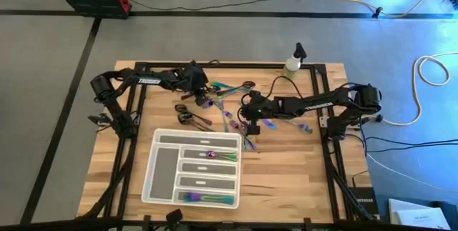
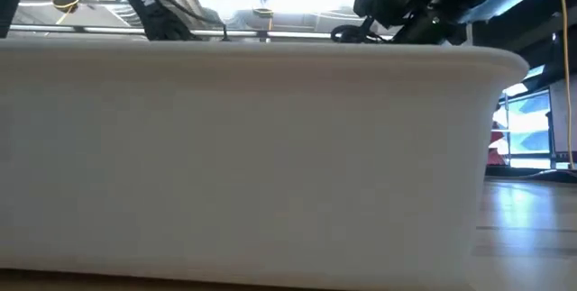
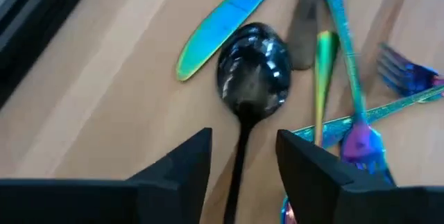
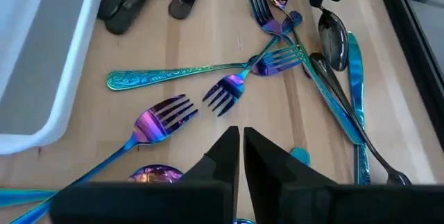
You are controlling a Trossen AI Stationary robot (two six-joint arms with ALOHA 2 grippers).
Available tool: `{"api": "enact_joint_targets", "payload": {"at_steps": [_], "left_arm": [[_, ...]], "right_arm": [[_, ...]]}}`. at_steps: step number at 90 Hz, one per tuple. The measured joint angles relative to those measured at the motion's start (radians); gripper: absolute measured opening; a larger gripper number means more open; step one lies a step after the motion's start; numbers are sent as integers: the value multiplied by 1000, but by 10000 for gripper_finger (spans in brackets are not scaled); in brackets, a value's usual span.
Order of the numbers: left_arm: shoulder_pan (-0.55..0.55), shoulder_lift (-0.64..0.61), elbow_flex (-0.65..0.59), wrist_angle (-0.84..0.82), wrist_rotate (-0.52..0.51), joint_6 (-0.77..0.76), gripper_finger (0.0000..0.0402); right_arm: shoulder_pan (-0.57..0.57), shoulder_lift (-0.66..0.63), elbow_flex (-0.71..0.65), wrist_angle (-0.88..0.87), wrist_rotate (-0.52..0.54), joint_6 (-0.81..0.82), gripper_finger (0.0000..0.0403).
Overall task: Sort silverware
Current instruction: Put the black spoon into the white silverware tray
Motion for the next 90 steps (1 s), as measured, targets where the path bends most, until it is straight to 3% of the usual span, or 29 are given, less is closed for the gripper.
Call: {"api": "enact_joint_targets", "payload": {"at_steps": [39, 50, 67, 78, 90], "left_arm": [[27, 74, 4, 2, 30, 68, 139], [27, 78, 4, 3, 44, 69, 106], [23, 75, 2, 15, 45, 14, 15], [23, 65, 2, 19, 42, -20, 8], [24, 25, -2, 11, 42, -46, 4]], "right_arm": [[2, 0, 0, -17, 0, 3, 5], [2, 0, 0, -23, 0, 23, 5], [2, 0, 0, -9, 0, 62, 5], [1, -8, -5, 22, -1, 74, 5], [-25, -74, -81, 206, -59, 45, 5]]}}
